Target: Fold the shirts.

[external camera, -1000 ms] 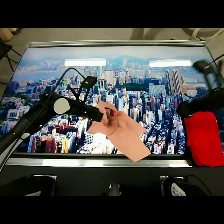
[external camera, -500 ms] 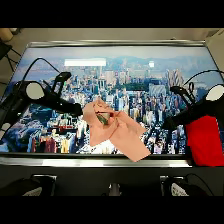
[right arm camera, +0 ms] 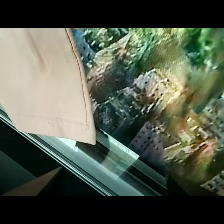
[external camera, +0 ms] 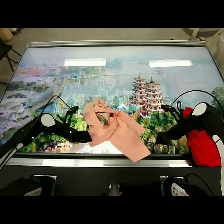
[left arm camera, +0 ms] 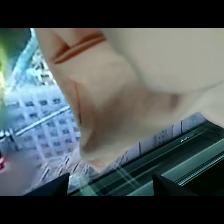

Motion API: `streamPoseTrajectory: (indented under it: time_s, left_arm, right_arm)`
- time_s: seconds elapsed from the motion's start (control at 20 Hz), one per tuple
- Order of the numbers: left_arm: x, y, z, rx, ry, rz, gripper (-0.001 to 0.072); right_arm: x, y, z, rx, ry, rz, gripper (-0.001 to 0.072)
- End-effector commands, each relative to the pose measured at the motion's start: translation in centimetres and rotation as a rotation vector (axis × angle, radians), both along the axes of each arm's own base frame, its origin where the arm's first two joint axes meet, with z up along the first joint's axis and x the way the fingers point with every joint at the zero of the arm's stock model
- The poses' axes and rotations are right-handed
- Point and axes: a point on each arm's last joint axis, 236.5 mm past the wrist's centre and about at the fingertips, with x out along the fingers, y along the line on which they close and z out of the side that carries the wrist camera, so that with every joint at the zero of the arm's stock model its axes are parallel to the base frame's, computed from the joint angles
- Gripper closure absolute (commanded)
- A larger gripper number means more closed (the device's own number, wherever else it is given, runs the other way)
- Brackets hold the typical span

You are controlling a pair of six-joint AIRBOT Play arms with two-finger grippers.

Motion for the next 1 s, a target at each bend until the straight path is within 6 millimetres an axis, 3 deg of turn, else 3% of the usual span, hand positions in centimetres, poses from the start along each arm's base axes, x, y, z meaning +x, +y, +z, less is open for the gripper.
streamPoseTrajectory:
  time_s: [0.0,0.3,0.35,0.4,0.5,0.75,0.95]
  left_arm:
    - [-0.6,-2.2,-1.9,-0.061,0.015,0.04,0.008]
    - [1.0,-2.9,-3.9,-0.038,-0.026,0.086,0.0109]
    - [1.1,-2.9,-4.0,-0.035,-0.023,0.098,0.0251]
    - [1.3,-2.8,-4.1,-0.032,-0.021,0.115,0.0443]
    - [1.5,-2.9,-4.0,-0.034,-0.017,0.129,0.0667]
    - [2.7,-3.6,-2.1,-0.064,-0.066,0.115,0.0679]
    - [3.9,-4.2,0.0,-0.094,-0.124,0.115,0.0679]
  right_arm:
    - [-0.7,0.5,-1.2,0.016,0.015,-0.013,0.0023]
    - [-1.6,1.8,-2.3,0.07,0.028,-0.032,0.0011]
    - [-2.0,2.2,-2.6,0.082,0.037,-0.04,0.0011]
    - [-2.4,2.6,-2.9,0.097,0.045,-0.047,0.0011]
    - [-2.9,3.1,-3.5,0.119,0.052,-0.057,0.0011]
    - [-4.6,4.5,-4.9,0.163,0.091,-0.107,0.002]
    - [-3.7,6.1,-5.3,0.23,0.054,-0.191,0.0041]
